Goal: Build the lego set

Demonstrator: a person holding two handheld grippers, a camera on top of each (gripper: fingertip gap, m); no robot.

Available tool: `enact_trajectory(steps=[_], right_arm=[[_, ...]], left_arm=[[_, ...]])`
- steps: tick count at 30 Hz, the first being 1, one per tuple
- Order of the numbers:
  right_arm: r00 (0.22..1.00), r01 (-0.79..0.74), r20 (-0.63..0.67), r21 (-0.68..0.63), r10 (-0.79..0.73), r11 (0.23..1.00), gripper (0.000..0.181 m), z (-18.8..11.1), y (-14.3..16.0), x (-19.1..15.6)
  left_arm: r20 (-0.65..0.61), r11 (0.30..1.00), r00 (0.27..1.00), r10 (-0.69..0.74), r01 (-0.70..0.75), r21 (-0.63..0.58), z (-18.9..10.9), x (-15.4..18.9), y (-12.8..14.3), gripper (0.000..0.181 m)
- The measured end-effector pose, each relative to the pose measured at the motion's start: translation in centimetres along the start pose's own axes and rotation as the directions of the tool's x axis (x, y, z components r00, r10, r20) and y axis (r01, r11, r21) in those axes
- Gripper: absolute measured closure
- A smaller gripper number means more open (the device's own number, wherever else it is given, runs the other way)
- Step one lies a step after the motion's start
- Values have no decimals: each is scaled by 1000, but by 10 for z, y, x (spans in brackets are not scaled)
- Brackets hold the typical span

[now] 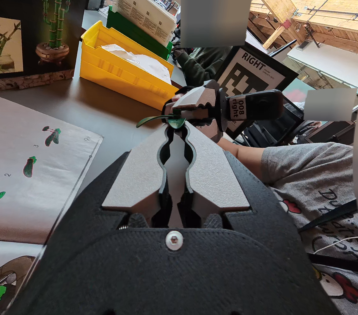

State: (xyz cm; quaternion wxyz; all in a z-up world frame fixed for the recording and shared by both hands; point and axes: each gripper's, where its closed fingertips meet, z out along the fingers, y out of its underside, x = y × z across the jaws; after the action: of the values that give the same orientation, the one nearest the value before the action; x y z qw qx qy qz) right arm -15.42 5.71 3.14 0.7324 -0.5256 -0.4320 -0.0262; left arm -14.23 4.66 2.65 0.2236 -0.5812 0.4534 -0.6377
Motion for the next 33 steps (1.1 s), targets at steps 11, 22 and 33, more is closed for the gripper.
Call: enact_trajectory(steps=[11,22,33], right_arm=[[999,-26,-18,27,27,999,167,-2,-9,3],[997,66,-41,-19,-66,998,167,0,-6,1],[993,107,-53,-39,-109,994,168,1,-3,0]], left_arm=[[36,993,993,114,-114,-16,-1,9,-4,175],[55,997,996,72,-70,-34,-1,5,-1,175],[54,998,997,60,-58,-33,-1,3,-1,175]])
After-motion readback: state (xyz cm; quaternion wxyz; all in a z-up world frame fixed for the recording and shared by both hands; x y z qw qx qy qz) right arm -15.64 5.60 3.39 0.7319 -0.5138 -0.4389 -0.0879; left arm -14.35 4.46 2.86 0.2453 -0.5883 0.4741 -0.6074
